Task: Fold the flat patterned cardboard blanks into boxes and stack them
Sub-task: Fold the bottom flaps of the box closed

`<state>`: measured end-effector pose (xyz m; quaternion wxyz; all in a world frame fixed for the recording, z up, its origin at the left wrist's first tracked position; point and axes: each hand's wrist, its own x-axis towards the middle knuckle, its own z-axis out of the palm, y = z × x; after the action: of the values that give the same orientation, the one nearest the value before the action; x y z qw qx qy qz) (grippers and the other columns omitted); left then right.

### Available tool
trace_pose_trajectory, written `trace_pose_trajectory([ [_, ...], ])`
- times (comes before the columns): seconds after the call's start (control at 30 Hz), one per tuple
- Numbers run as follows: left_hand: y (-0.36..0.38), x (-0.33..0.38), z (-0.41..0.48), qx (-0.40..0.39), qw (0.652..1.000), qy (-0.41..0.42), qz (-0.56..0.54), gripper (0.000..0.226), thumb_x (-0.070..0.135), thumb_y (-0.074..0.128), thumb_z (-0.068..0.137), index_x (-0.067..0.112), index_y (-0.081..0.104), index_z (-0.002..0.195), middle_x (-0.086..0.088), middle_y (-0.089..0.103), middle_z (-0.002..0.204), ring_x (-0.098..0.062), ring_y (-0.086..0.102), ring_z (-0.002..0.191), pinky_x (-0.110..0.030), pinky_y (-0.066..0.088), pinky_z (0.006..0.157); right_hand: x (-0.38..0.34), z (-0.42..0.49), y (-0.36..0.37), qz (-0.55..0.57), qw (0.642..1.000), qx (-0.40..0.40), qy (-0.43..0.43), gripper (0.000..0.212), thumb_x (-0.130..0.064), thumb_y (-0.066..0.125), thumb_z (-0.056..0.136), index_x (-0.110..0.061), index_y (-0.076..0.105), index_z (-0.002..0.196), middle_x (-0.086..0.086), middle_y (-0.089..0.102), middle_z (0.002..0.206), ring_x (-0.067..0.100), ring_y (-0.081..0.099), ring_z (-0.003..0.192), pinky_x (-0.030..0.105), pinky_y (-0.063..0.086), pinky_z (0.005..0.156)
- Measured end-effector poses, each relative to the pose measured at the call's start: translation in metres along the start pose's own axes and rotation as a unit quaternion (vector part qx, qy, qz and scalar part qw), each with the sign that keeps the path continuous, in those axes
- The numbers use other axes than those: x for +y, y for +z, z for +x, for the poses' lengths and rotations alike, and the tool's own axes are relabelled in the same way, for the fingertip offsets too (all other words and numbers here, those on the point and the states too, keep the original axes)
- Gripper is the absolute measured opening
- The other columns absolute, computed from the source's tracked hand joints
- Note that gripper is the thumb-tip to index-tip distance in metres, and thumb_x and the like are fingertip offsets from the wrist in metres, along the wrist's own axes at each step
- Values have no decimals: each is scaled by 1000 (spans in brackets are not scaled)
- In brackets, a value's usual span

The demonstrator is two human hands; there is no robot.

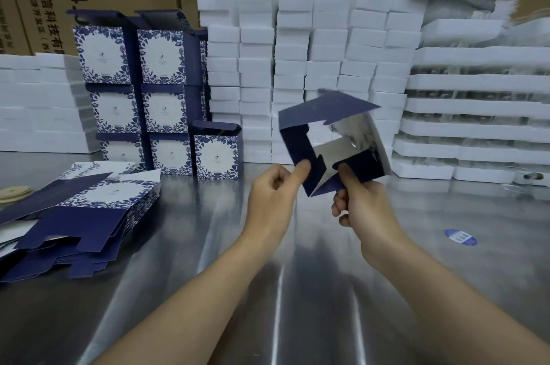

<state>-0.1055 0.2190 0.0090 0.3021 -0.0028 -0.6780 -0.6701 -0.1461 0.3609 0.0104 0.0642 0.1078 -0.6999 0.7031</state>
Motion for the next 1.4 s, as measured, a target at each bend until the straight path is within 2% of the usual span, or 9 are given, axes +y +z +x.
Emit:
trace_pose_trajectory([
  [0.17,13,-5,-9,-110,988,-111,15,34,41,72,96,23,60,69,8,48,62,-10,49,55,-24,37,57,-3,0,-1,46,998,32,35,41,-36,54,104,-15,52,70,-3,50,53,11,52,47,34,42,61],
  [0.3,13,-3,-9,-125,983,-132,-42,32,34,70,95,30,71,64,6,56,67,-8,53,59,-25,40,60,-2,0,1,48,998,36,31,41,-37,53,105,-15,53,71,-3,50,53,10,51,47,33,41,60],
  [0.43,14,-6,-9,-96,985,-126,-62,36,25,68,95,30,68,59,6,53,65,-8,49,58,-25,37,59,-5,-4,2,36,999,11,27,41,-41,54,105,-17,56,71,-3,52,56,12,52,50,34,42,61],
  [0.6,10,-6,-4,-81,987,-121,-67,34,23,67,94,28,66,60,5,51,65,-9,48,58,-26,37,60,-6,-11,5,45,994,-84,56,32,-28,57,95,-18,58,65,3,55,63,15,54,55,35,41,64],
  [0.83,12,-4,-7,-110,980,-154,-53,25,40,65,80,27,57,60,1,49,63,-13,48,57,-31,39,64,-4,-15,12,67,993,-74,64,33,-23,54,95,-16,55,63,4,53,60,16,51,53,34,44,65],
  [0.97,13,-7,-7,-122,983,-125,-62,26,32,62,86,24,64,61,-5,60,67,-13,49,56,-29,40,63,-5,-16,12,56,991,-109,57,41,-28,54,94,-22,56,53,4,55,61,15,56,56,37,44,70],
  [1.17,11,-10,-2,-74,984,-142,-80,28,35,63,79,28,52,54,2,40,59,-14,44,54,-28,40,61,-7,-15,7,78,992,-73,63,40,-27,57,91,-24,55,51,2,52,60,15,49,52,32,38,58],
  [1.3,10,-12,0,-76,981,-159,-78,27,38,64,77,28,51,56,4,37,60,-14,42,55,-27,40,58,-7,-13,8,95,992,-50,66,32,-21,56,92,-18,53,60,2,48,59,16,44,51,27,37,49],
  [1.4,9,-12,-1,-99,978,-167,-79,27,41,63,77,28,50,57,3,36,62,-15,43,56,-29,41,62,-6,-13,8,99,990,-62,75,36,-21,55,93,-19,52,57,3,48,59,16,43,50,25,38,47],
])
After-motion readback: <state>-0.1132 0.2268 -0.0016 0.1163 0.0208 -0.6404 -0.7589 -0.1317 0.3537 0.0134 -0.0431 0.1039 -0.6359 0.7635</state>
